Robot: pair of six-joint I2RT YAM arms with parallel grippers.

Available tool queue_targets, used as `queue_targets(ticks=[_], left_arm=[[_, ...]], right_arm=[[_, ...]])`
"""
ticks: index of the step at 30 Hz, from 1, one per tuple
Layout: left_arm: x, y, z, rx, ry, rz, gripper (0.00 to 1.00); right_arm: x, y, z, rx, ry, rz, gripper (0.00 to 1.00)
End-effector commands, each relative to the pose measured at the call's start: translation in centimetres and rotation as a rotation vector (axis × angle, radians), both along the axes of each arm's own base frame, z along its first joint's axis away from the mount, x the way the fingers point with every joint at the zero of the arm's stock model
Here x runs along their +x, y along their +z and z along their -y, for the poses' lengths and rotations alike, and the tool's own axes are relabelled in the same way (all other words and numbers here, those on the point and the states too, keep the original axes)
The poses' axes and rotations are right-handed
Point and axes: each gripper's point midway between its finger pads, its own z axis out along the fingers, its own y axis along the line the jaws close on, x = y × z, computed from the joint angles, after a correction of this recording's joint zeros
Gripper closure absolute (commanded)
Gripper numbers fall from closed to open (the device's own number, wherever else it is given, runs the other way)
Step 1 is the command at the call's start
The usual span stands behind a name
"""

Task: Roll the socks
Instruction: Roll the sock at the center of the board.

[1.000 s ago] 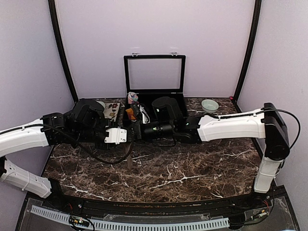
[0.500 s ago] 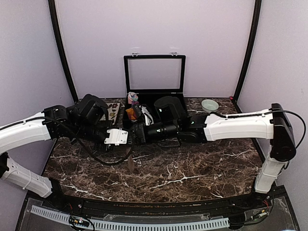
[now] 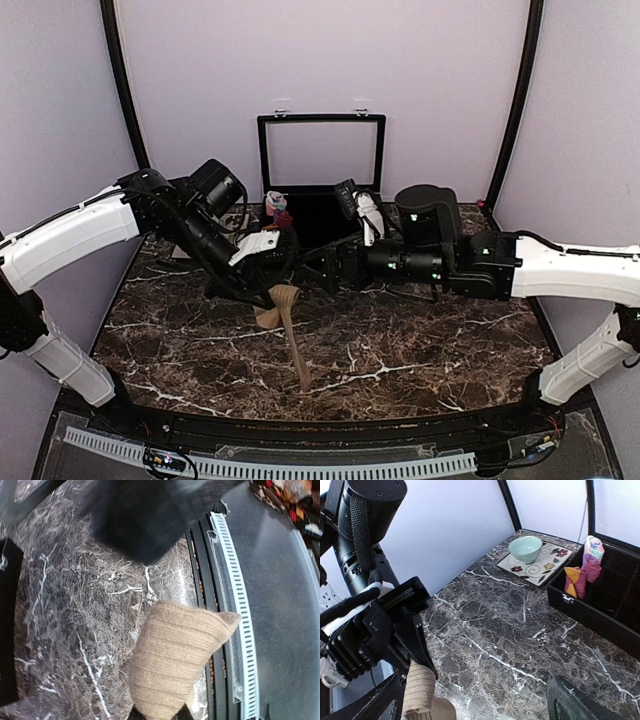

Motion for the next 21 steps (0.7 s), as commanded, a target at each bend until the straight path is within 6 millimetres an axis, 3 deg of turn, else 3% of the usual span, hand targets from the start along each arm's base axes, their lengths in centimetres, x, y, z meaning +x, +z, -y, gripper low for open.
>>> queue_targets(ticks=[1, 2, 3, 6, 8, 10, 12, 14, 16, 18, 19, 21], left_arm=[[1.2, 0.7, -0.3, -0.017, 0.133, -0.145, 1.0], [1.6, 0.4, -0.4, -0.005, 0.154, -0.151, 1.0], [1.8, 0.1, -0.5, 0.002, 0.164, -0.163, 1.0], [2.0, 0.1, -0.5, 0.001, 0.182, -0.183, 1.0], [1.8, 0.3, -0.4, -0.01, 0.174, -0.189, 1.0], [1.8, 0.3, -0.4, -0.01, 0.17, -0.19, 1.0], [1.5, 0.8, -0.4, -0.024, 0.158, -0.2, 1.0], [1.2, 1.4, -0.4, -0.041, 0.149, -0.212, 1.0], [1.0, 1.5, -0.6, -0.044, 0.142, -0.22, 1.0], [0.7, 1.5, -0.7, -0.045, 0.139, -0.23, 1.0], [0.5, 1.5, -0.8, -0.049, 0.129, -0.242, 1.0], [-0.7, 2.0, -0.9, -0.07, 0.082, -0.284, 1.0]], right_arm=[[0.7, 1.2, 0.9, 0.046, -0.078, 0.007, 0.01], [0.3, 1.9, 0.9, 0.126, -0.07, 0.001, 0.01], [-0.2, 4.0, 0.7, 0.251, -0.038, 0.028, 0.01], [-1.1, 3.7, 1.3, 0.399, 0.005, 0.01, 0.01], [0.0, 2.2, 0.7, 0.318, -0.032, -0.055, 0.01], [1.5, 0.0, -0.4, 0.066, -0.124, -0.031, 0.01], [1.8, 2.4, -1.0, 0.002, -0.187, 0.069, 0.01], [3.1, 4.5, 0.3, 0.161, -0.371, 0.014, 0.01], [2.3, 5.3, -0.7, 0.251, -0.218, -0.058, 0.01], [1.1, 4.6, -1.3, 0.32, -0.066, -0.085, 0.01], [0.2, 5.1, -1.5, 0.37, 0.009, -0.058, 0.01], [-0.8, 5.9, -2.0, 0.294, 0.021, 0.087, 0.01]])
